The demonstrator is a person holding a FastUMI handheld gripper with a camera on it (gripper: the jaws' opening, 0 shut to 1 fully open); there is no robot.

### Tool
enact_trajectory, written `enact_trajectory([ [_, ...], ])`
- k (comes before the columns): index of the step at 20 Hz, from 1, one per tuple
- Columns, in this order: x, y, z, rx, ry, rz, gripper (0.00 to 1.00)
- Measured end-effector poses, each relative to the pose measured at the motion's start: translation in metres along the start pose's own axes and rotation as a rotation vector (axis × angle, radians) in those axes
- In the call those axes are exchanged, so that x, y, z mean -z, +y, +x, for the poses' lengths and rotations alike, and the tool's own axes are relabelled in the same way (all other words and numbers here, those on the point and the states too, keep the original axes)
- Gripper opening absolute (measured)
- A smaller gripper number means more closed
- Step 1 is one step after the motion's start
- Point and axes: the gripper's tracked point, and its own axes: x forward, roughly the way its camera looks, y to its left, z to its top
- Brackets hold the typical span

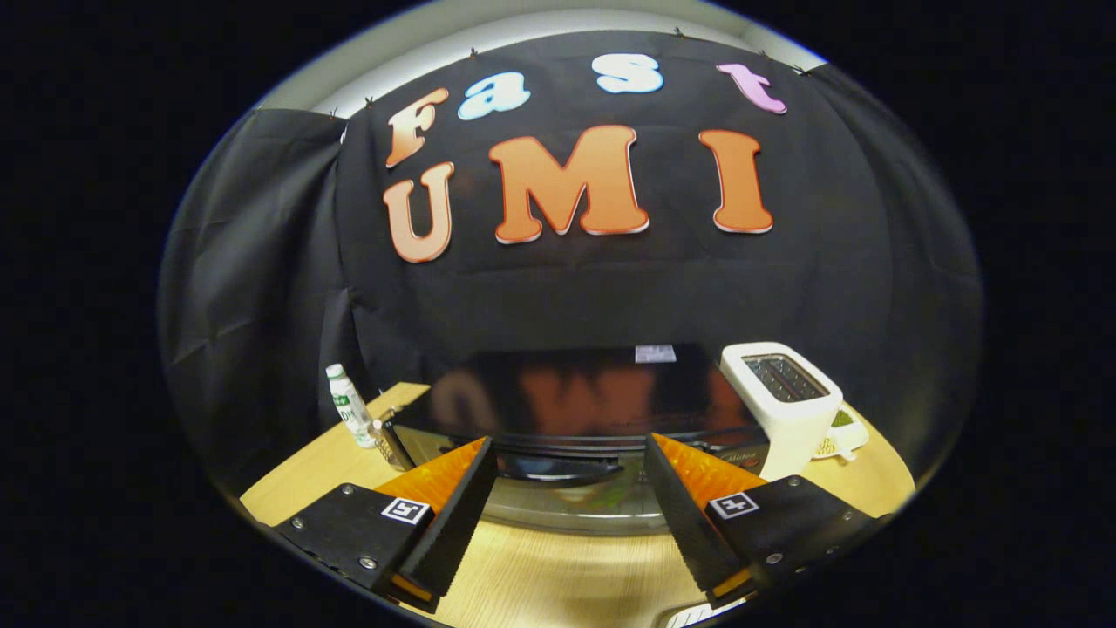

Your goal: Open the toaster oven, put the food inside, and close the toaster oven door.

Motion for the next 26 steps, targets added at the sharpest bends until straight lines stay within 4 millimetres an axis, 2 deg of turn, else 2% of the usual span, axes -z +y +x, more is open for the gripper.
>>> enact_trajectory([
  [7,-0.129,-0.013,-0.078,0.020,-0.279,-0.097,1.00],
  [11,-0.178,-0.022,-0.119,0.053,-0.363,-0.155,1.00],
  [14,-0.199,-0.019,-0.144,0.026,-0.416,-0.181,1.00],
  [17,-0.215,-0.025,-0.164,0.030,-0.485,-0.203,1.00],
  [19,-0.221,-0.029,-0.170,0.039,-0.502,-0.212,1.00],
  [26,-0.232,-0.021,-0.185,-0.056,-0.479,-0.183,1.00],
])
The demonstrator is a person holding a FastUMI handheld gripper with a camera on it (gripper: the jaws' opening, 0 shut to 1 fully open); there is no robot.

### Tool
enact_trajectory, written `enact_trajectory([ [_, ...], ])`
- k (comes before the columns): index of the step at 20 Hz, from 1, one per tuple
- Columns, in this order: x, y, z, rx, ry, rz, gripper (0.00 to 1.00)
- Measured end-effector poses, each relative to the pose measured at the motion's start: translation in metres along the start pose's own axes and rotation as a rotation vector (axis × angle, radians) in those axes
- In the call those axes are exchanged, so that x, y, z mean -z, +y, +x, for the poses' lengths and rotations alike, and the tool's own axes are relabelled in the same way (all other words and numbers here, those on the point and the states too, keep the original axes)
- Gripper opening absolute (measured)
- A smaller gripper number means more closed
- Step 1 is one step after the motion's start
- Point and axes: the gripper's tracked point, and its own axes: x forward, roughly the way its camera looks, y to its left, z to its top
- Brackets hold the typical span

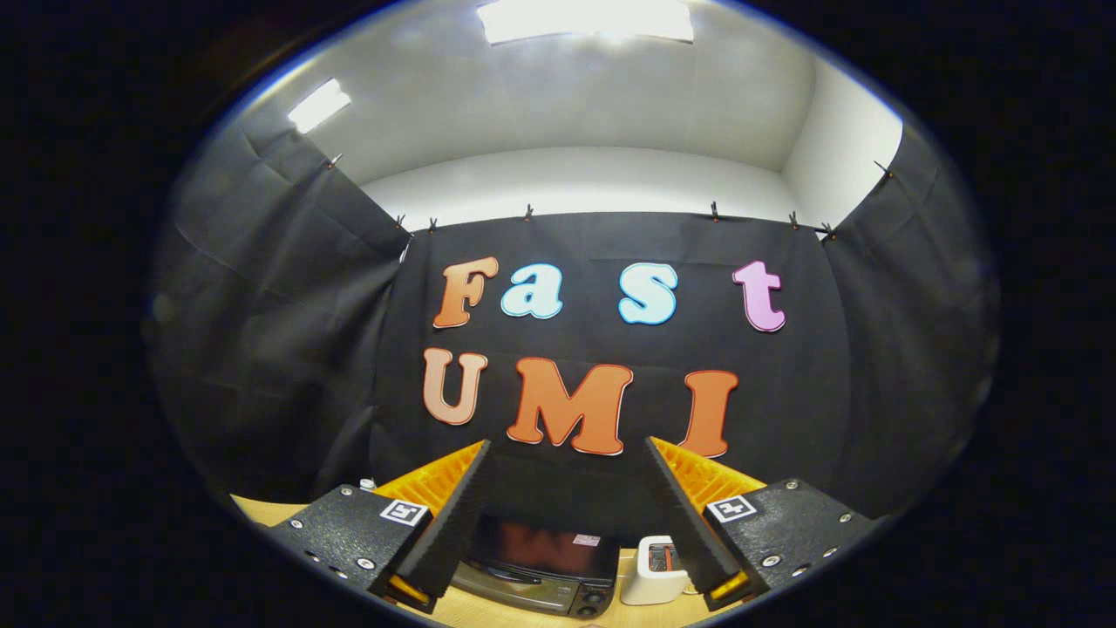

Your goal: Open the toaster oven, put the food inside, and close the toaster oven door.

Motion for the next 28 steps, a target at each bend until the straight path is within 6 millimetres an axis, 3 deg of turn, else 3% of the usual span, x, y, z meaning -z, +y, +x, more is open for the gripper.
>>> enact_trajectory([
  [9,-0.023,0.002,-0.008,-0.028,-0.026,0.016,0.99],
  [13,-0.032,-0.003,-0.001,-0.019,-0.036,0.023,0.99],
  [28,-0.054,0.020,0.015,-0.080,-0.037,0.027,0.99],
])
